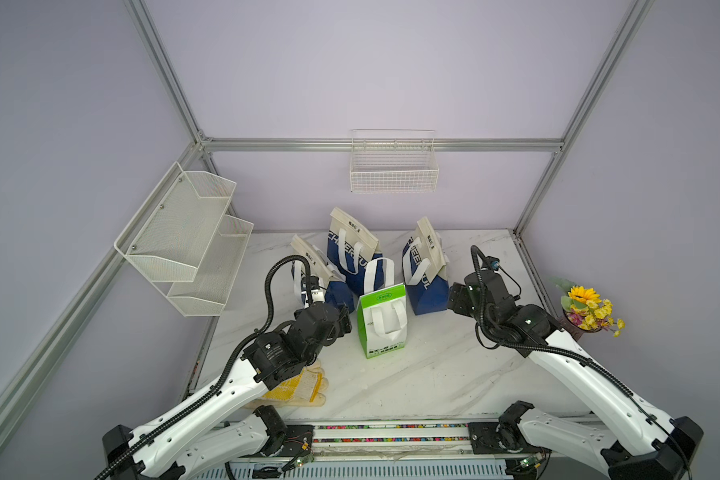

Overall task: Open the takeout bag
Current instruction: Adjust the takeout bag at the center of the board.

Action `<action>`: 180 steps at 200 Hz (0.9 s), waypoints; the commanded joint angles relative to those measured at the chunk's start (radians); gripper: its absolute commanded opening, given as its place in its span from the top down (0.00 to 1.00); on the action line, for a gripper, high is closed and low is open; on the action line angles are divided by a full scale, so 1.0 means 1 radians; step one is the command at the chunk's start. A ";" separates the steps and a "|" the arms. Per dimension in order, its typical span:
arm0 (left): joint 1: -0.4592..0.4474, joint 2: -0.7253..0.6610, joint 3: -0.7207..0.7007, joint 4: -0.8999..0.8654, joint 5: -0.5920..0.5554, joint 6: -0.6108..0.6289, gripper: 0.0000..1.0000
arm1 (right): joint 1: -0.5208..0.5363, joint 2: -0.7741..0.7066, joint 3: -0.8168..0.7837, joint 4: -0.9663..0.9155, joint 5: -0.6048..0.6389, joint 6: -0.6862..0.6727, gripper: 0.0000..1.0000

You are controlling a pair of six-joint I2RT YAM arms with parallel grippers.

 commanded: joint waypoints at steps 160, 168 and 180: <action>-0.197 0.065 -0.075 0.104 0.145 -0.151 0.35 | 0.354 0.390 0.536 0.035 -0.270 -0.207 0.29; -0.196 0.068 -0.078 0.106 0.149 -0.161 0.35 | 0.351 0.389 0.537 0.021 -0.228 -0.220 0.19; -0.196 0.072 -0.084 0.109 0.152 -0.170 0.36 | 0.329 0.390 0.528 0.022 -0.231 -0.232 0.13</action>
